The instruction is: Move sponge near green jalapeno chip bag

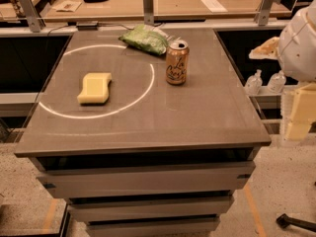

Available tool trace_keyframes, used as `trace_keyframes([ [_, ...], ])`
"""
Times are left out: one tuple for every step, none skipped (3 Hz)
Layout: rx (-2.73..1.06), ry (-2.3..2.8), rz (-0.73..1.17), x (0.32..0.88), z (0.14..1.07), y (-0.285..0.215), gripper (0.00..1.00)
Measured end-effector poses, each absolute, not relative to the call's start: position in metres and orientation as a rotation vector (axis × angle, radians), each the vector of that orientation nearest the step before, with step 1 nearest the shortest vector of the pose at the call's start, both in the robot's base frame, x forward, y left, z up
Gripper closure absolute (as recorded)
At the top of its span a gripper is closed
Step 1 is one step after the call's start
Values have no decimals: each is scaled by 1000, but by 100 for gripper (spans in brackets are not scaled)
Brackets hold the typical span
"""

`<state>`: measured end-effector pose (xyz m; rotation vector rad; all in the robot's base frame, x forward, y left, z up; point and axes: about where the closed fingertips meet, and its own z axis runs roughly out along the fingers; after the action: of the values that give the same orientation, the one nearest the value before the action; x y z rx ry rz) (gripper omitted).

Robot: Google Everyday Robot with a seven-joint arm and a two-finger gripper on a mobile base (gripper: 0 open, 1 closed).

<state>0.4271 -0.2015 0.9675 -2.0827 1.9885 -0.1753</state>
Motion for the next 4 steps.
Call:
trace_keyframes([
  [-2233, 1826, -207, 419, 968, -195, 0],
  [-2400, 1613, -289, 398, 972, -177, 0],
  [-2524, 1418, -367, 377, 974, -145, 0],
  [-2575, 1273, -381, 365, 980, -127, 0],
])
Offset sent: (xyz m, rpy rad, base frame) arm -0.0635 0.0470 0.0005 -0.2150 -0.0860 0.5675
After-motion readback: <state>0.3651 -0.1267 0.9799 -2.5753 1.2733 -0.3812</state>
